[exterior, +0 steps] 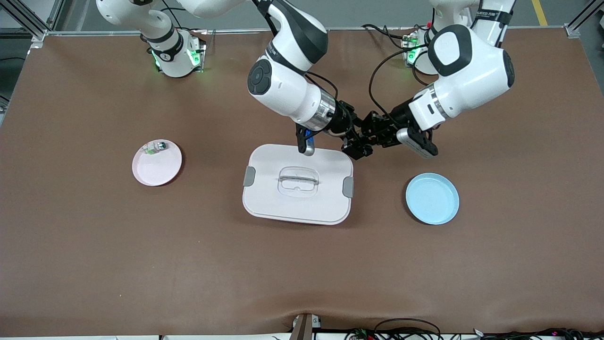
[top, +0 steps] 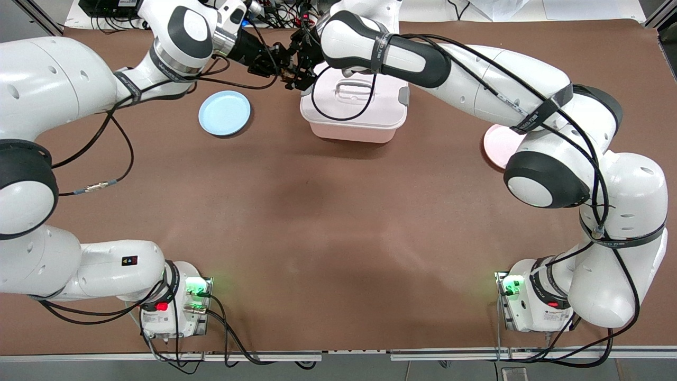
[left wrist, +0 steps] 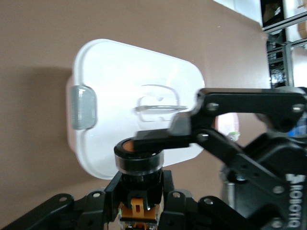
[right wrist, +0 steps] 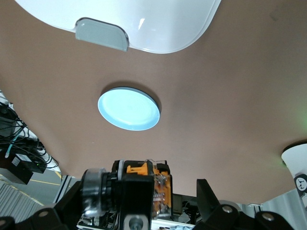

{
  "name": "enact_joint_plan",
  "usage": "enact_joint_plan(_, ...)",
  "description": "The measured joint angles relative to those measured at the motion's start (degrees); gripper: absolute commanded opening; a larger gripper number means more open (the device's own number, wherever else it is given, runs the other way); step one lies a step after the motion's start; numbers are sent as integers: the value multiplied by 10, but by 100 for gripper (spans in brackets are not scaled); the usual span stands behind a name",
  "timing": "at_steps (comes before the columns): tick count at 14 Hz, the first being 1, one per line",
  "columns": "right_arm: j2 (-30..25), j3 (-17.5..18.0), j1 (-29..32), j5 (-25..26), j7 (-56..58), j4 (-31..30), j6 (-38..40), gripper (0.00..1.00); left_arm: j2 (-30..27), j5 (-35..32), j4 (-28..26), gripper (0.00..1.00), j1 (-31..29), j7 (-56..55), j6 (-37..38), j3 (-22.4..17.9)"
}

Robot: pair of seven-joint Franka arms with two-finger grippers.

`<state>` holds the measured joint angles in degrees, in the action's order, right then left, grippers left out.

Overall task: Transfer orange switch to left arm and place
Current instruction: 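Grasp the switch with the left gripper from the right gripper, then move the switch to the blue plate while the right gripper withdraws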

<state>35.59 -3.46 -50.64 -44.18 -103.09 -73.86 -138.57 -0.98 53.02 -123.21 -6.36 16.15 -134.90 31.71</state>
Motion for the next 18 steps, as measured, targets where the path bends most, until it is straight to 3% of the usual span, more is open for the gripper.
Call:
enact_joint_plan(4, 0, -1, 0, 0, 0, 2, 0, 100, 0, -39, 0, 0, -12, -5, -1, 0)
enact_joint_plan(6, -5, -5, 0, 1, 0, 3, 14, 100, 0, -104, 4, 0, -33, -7, 5, 0)
enact_joint_plan(12, -87, -40, 10, 99, 17, 4, 195, 100, 49, -451, 58, 0, -106, 4, 104, -1)
enact_joint_plan(15, -131, -42, 32, 125, 75, 2, 292, 100, 112, -605, 58, 0, -129, 80, 87, -1)
enact_joint_plan(18, -180, -42, 43, 205, 129, -34, 326, 100, 196, -718, 60, 0, -157, 198, 34, -3)
